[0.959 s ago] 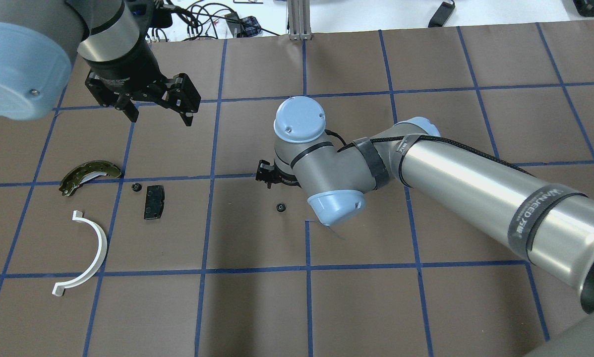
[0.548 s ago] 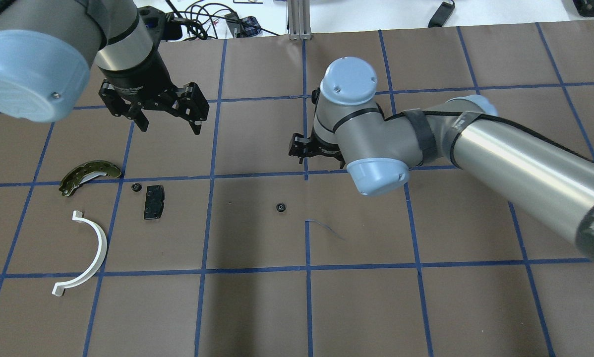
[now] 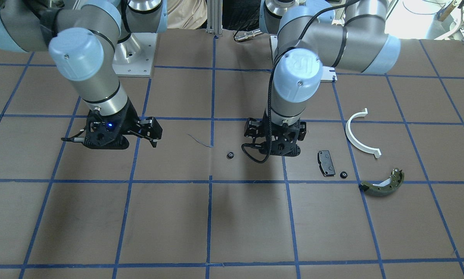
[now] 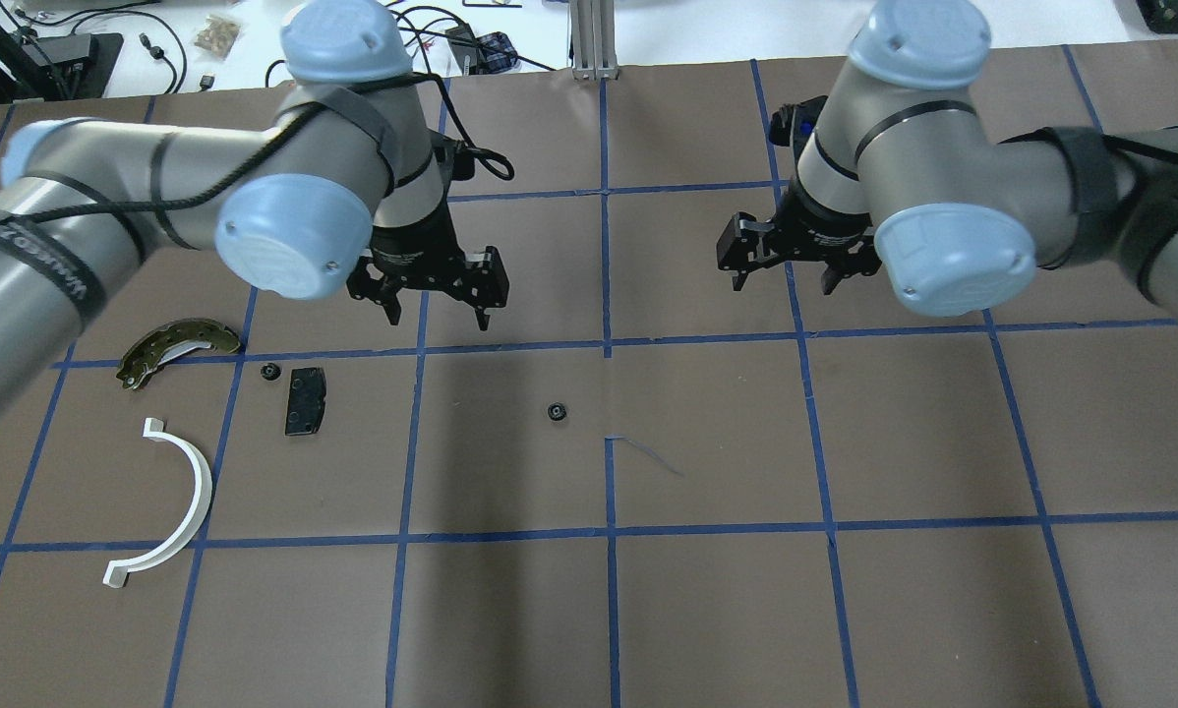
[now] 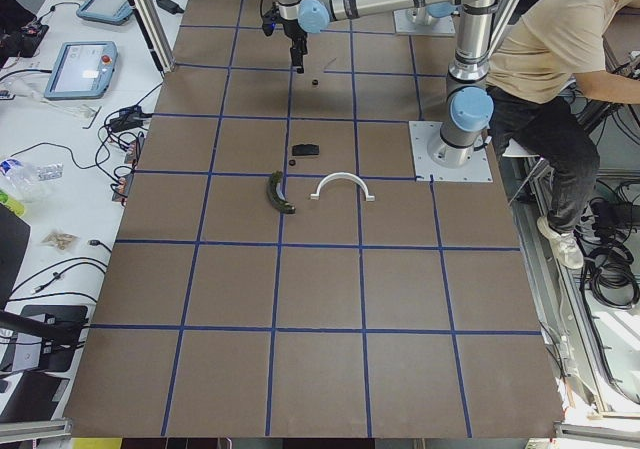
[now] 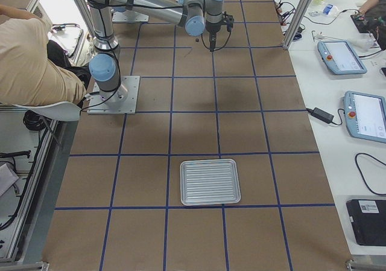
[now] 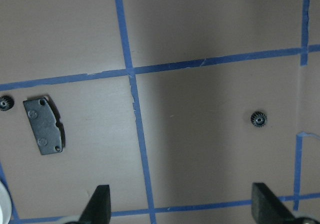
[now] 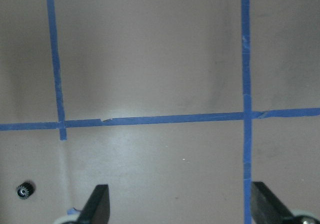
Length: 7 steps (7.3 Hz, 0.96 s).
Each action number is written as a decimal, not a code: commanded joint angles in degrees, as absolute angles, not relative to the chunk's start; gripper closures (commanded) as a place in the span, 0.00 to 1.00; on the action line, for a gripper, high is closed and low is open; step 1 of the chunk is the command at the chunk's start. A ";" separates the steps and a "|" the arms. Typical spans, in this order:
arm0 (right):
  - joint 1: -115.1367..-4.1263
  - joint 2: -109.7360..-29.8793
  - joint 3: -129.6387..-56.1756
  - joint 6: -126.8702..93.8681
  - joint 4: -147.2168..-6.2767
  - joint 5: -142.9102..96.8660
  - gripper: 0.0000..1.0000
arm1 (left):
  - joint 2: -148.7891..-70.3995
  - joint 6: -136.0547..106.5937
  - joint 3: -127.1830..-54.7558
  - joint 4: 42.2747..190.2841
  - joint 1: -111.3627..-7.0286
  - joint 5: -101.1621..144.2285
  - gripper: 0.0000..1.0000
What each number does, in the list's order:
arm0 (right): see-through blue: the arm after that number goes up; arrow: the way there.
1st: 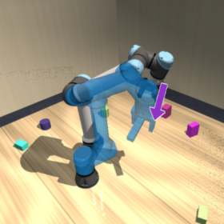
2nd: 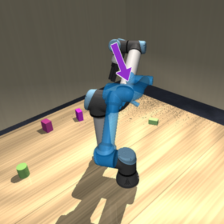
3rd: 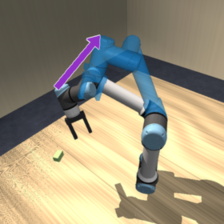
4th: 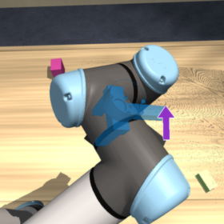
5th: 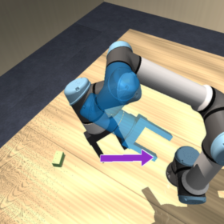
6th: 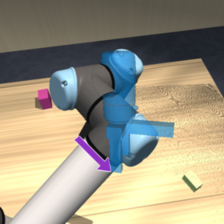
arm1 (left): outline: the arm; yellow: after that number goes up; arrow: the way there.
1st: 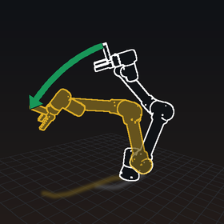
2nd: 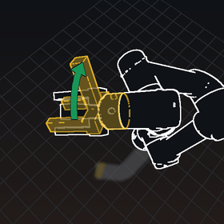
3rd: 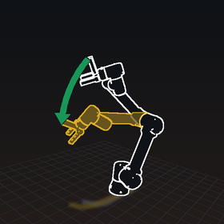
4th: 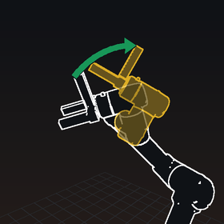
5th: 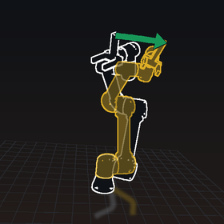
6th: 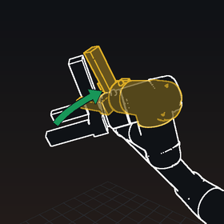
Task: Place bearing gear from tray to pile
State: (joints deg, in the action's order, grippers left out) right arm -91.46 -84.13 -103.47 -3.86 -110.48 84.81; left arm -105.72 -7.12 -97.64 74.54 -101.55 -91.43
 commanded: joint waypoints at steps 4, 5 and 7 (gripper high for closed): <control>-84.90 -89.91 -93.44 3.69 -89.05 86.75 0.00 | -118.11 -17.92 -100.02 59.69 -109.50 -91.49 0.00; -84.90 -90.17 -93.60 3.26 -88.86 86.57 0.00 | -118.82 -18.10 -100.11 59.68 -109.60 -91.41 0.00; -84.82 -89.83 -93.69 3.60 -88.51 87.63 0.00 | -118.92 -18.11 -100.37 59.76 -110.21 -91.06 0.03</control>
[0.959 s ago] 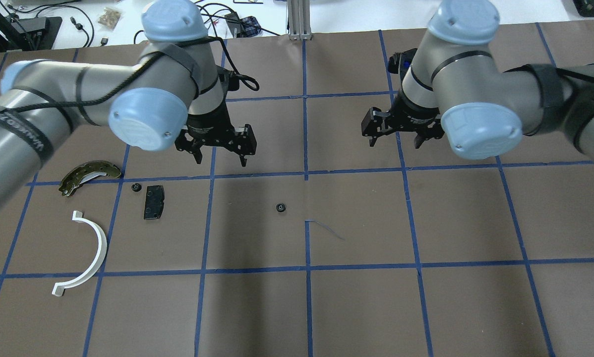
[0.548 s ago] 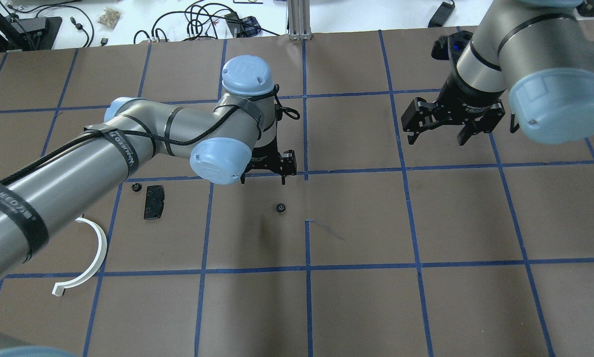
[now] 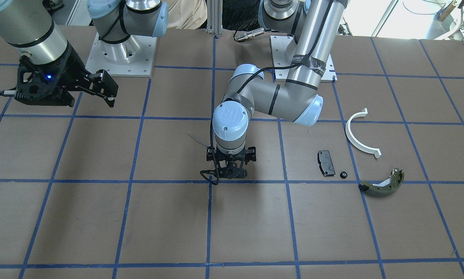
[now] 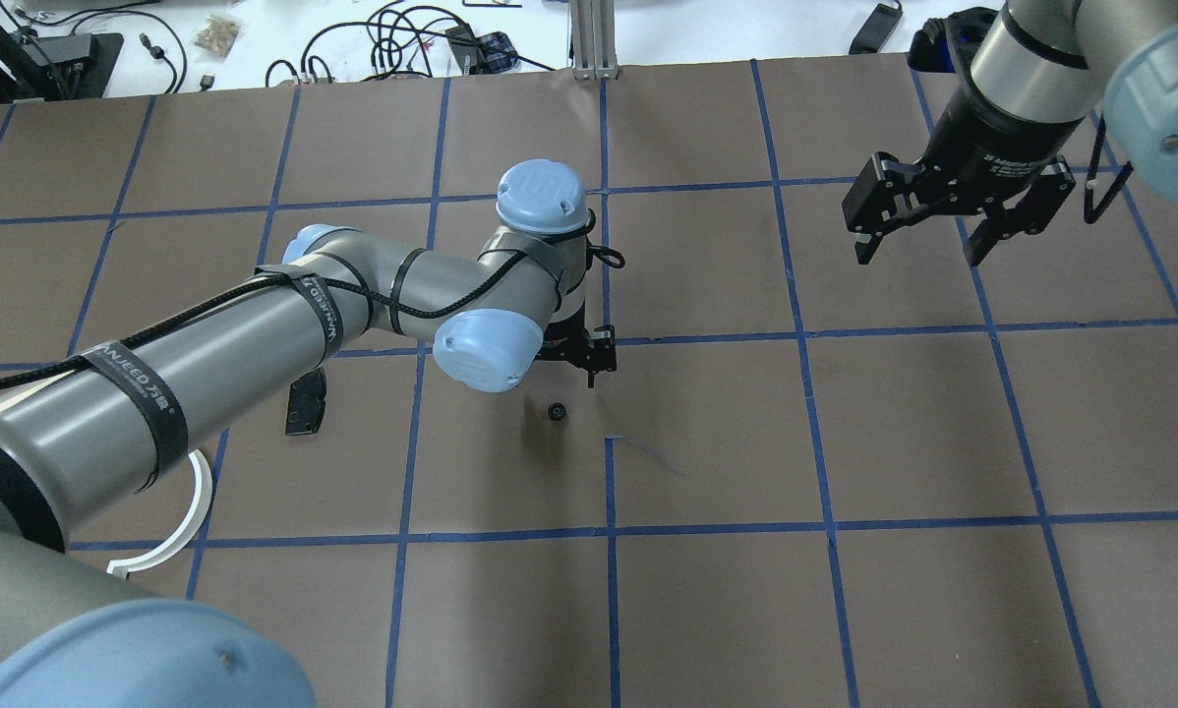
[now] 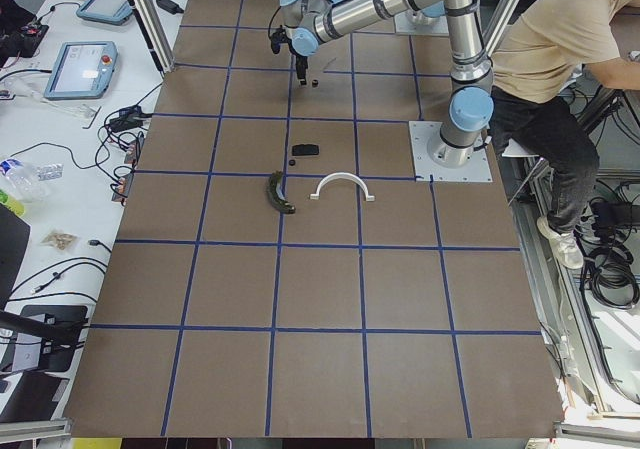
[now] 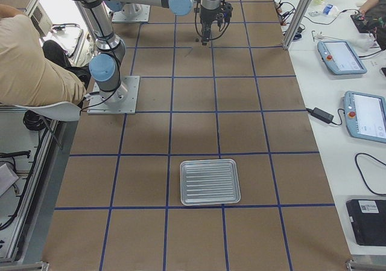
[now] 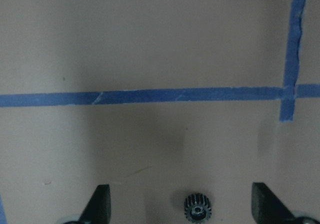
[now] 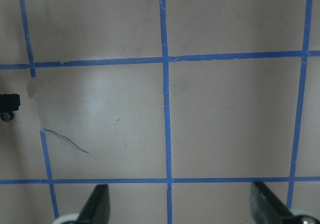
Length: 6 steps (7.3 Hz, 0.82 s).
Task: Place bearing gear from tray to pile
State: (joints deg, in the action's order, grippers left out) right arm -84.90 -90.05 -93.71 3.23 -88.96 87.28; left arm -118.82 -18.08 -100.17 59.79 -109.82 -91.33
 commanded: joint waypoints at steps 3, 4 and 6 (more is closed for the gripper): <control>-85.95 -90.79 -93.08 -0.67 -86.57 87.19 0.00 | -117.26 -18.02 -103.61 59.50 -109.95 -91.23 0.04; -87.96 -90.88 -92.99 -2.10 -87.18 87.19 0.00 | -116.99 -18.02 -104.41 59.33 -109.86 -91.14 0.06; -89.03 -90.97 -93.16 -2.20 -87.36 87.36 0.00 | -117.07 -17.84 -104.41 58.01 -109.51 -91.14 0.49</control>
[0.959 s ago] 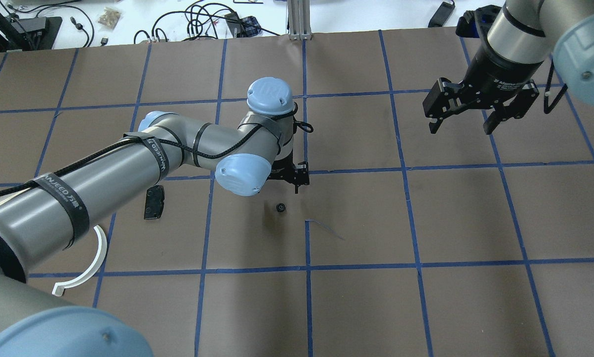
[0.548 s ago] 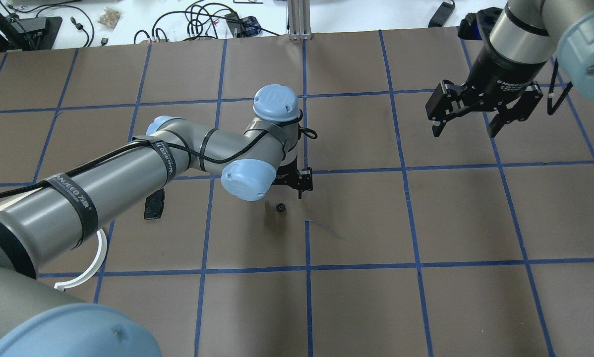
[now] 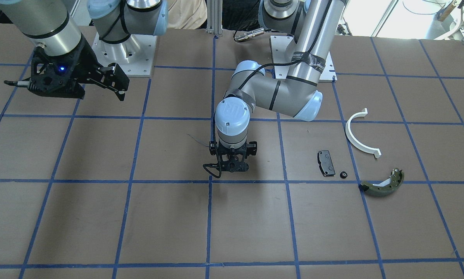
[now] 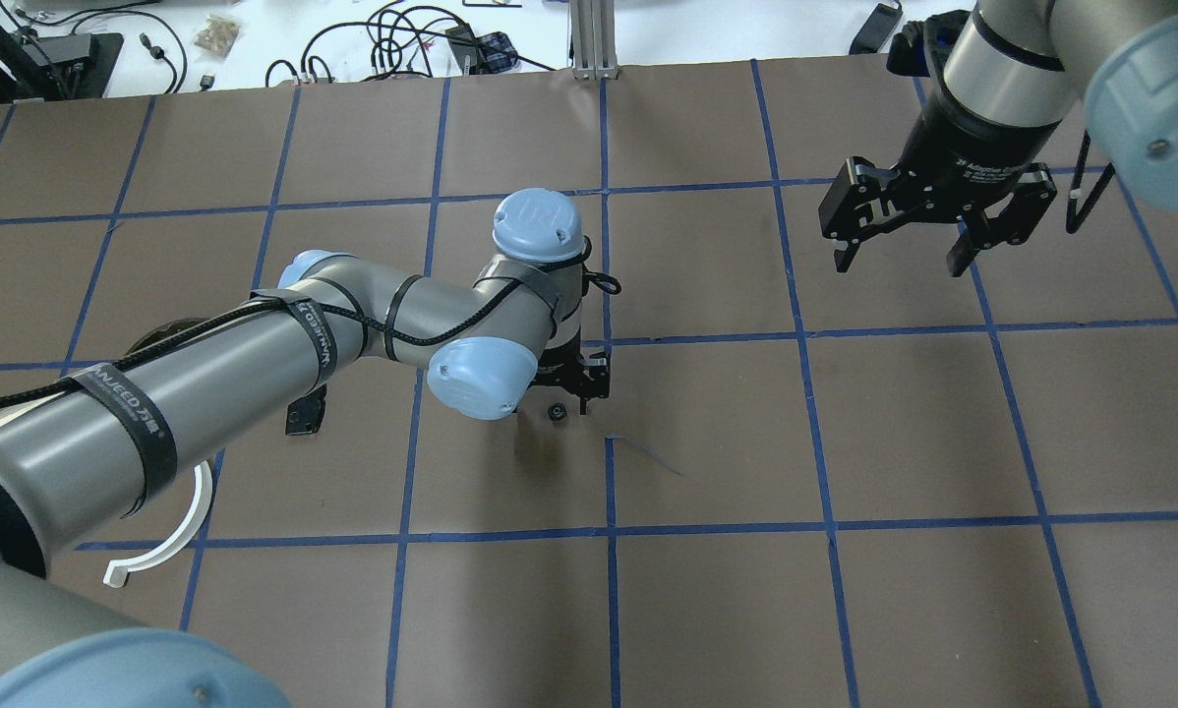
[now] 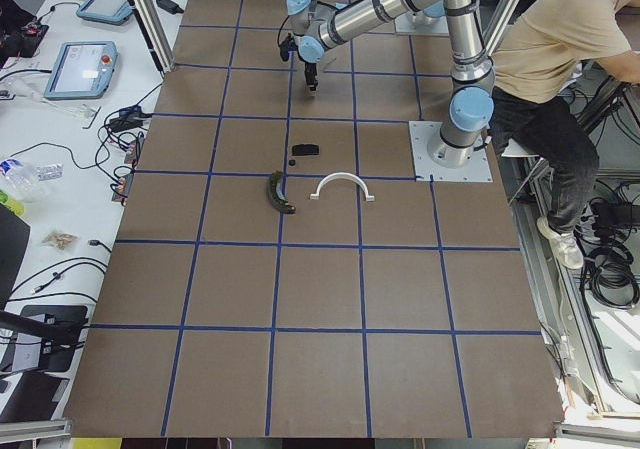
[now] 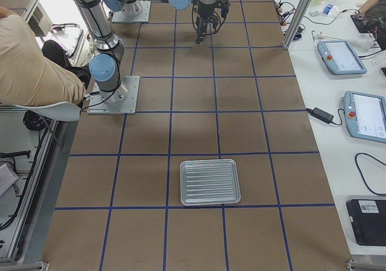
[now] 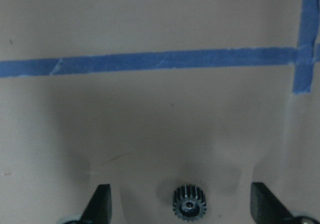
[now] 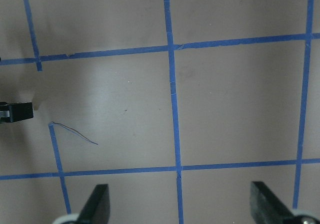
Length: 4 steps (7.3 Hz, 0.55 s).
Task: Place bearing gear from tray to pile
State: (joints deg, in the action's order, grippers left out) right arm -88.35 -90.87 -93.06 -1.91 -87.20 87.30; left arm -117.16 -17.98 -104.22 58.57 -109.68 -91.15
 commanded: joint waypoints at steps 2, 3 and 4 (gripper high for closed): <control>-89.03 -91.14 -93.51 -1.76 -87.36 87.45 0.00 | -117.16 -18.10 -104.15 58.01 -109.51 -90.88 0.96; -89.03 -91.40 -93.69 -1.50 -87.36 87.54 0.00 | -117.16 -18.19 -103.89 58.01 -109.42 -89.75 1.00; -89.03 -91.32 -93.69 -1.49 -87.36 87.63 0.00 | -117.16 -18.19 -103.80 58.01 -109.34 -89.74 1.00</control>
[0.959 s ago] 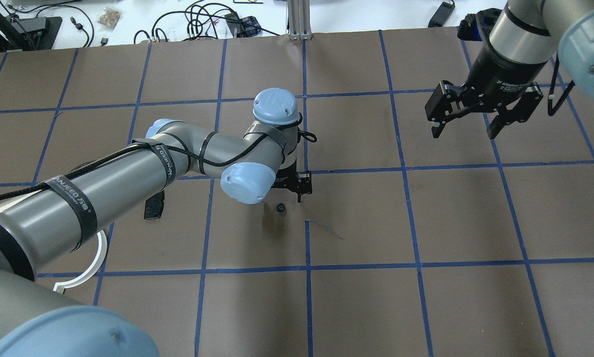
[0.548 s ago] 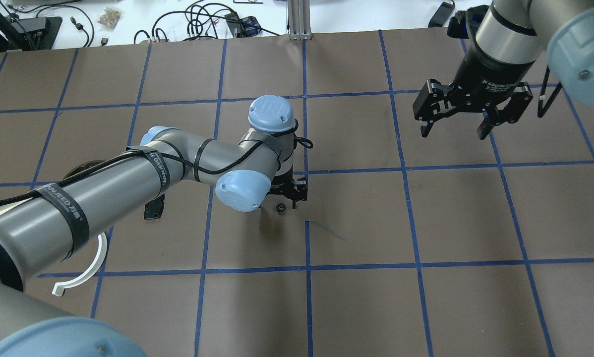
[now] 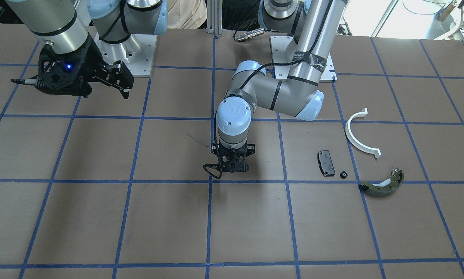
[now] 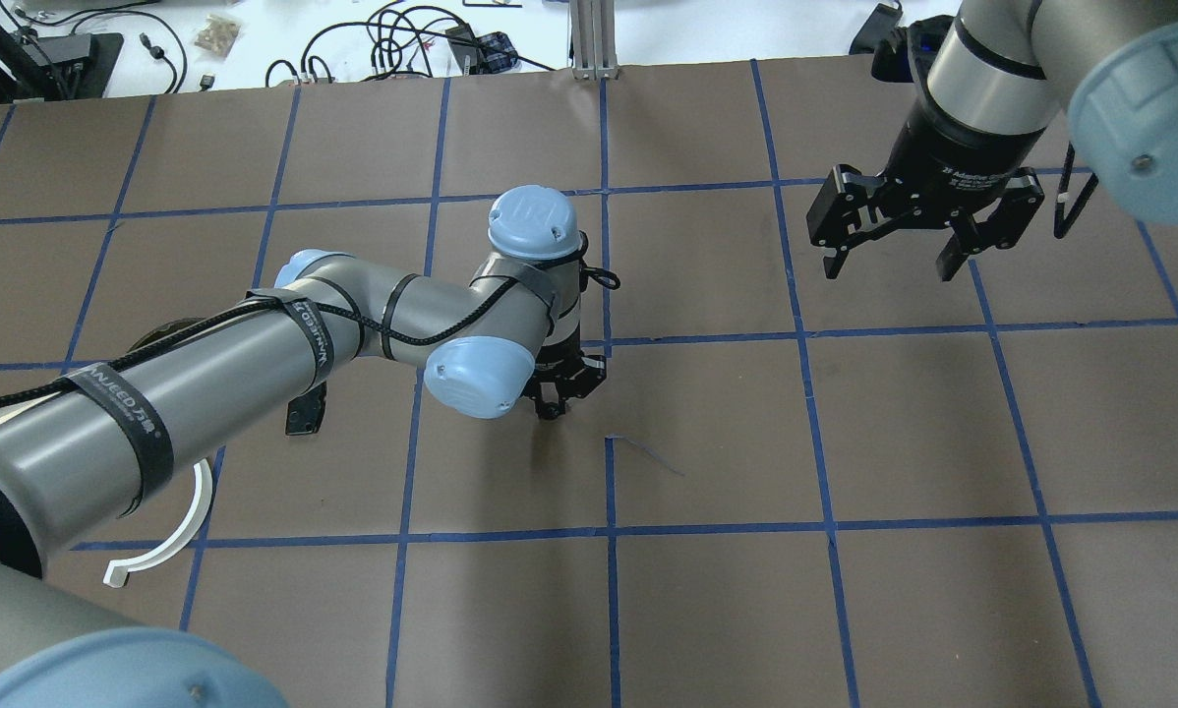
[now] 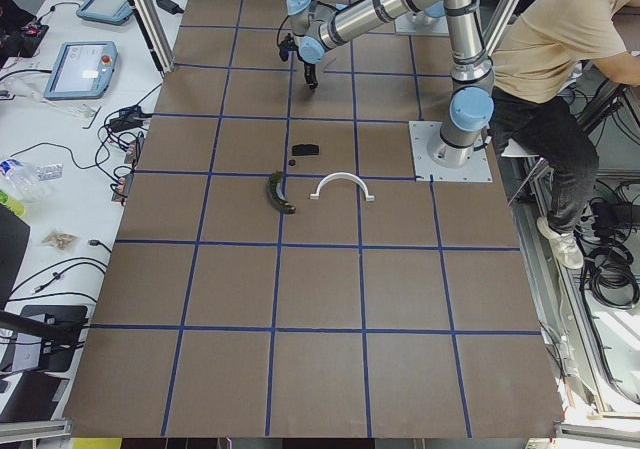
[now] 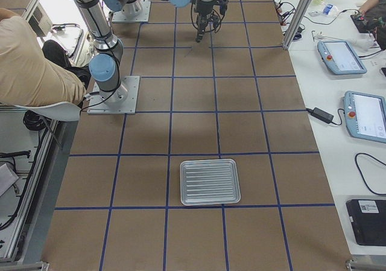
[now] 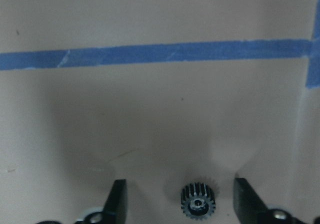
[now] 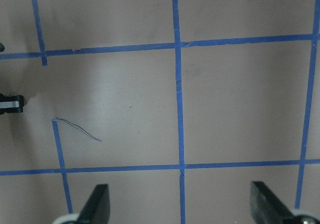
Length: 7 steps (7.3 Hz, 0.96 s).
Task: Place bearing gear from tray to pile
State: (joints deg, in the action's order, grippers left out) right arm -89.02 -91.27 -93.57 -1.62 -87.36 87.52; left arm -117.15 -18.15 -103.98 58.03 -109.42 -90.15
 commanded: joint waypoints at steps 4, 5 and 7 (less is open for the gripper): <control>-88.95 -91.41 -93.69 -1.41 -87.45 87.54 0.00 | -114.97 -16.45 -101.52 59.23 -105.67 -89.82 1.00; -88.95 -91.32 -93.69 -1.41 -87.54 87.37 0.00 | -113.92 -13.22 -101.25 60.72 -103.03 -89.82 1.00; -88.95 -91.32 -93.69 -1.41 -87.89 87.36 0.00 | -111.28 -3.83 -102.12 66.76 -96.19 -90.35 1.00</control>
State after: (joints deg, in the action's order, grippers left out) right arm -88.95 -91.33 -93.69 -1.40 -87.61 87.38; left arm -112.85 -9.28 -101.71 62.87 -100.48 -90.06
